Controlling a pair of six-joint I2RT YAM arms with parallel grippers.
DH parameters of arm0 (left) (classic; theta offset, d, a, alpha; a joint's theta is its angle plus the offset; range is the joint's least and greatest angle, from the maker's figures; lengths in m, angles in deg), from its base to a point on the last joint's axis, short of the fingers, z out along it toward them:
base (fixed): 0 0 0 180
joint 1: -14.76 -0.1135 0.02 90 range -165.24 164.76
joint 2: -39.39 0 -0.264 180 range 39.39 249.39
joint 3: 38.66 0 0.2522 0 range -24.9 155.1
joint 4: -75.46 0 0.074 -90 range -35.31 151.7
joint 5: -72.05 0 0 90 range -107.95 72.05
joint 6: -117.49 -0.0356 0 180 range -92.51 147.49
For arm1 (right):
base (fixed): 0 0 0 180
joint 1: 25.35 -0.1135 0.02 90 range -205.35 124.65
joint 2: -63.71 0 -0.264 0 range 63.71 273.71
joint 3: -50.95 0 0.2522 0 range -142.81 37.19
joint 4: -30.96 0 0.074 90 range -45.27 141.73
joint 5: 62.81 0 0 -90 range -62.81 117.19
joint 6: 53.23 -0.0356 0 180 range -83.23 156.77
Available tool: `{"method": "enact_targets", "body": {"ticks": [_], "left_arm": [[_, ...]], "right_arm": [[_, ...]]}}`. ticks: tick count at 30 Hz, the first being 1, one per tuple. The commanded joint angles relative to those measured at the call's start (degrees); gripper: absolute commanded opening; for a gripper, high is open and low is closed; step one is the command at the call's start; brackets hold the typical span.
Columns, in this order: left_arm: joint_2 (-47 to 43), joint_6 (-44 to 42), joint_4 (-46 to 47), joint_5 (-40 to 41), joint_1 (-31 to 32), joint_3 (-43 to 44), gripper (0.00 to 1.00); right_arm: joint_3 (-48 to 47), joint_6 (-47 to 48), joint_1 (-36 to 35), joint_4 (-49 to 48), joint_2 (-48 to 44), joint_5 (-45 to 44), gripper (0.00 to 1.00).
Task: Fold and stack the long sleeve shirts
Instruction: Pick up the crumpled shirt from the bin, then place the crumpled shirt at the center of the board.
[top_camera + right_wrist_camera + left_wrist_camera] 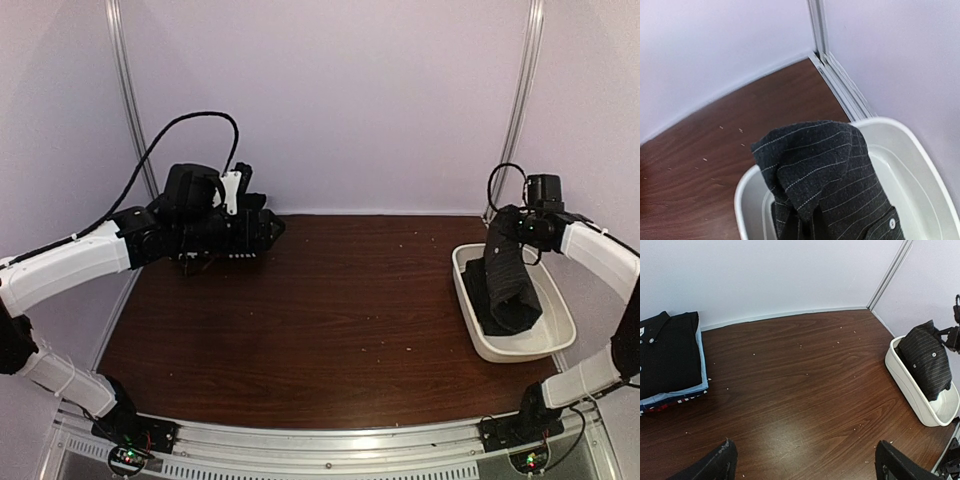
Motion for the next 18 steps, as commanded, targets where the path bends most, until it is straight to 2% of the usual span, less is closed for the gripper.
{"method": "enact_targets", "body": {"ticks": [1,8,14,18], "left_arm": [[0.81,-0.7,1.24,-0.74,-0.2,2.23,0.98],[0.66,-0.45,1.25,-0.3,-0.2,2.33,0.98],[-0.22,0.52,0.42,1.55,-0.2,1.86,0.98],[-1.25,1.09,-0.16,3.41,-0.24,1.27,0.98]], "right_arm": [[-7.68,1.55,-4.1,1.74,-5.94,3.89,0.0],[-21.89,0.78,-15.31,-0.92,-6.63,8.52,0.0],[-36.48,-0.04,-27.9,-6.04,-0.36,10.48,0.0],[-41.19,-2.94,-33.99,-13.58,4.49,12.46,0.0]]}}
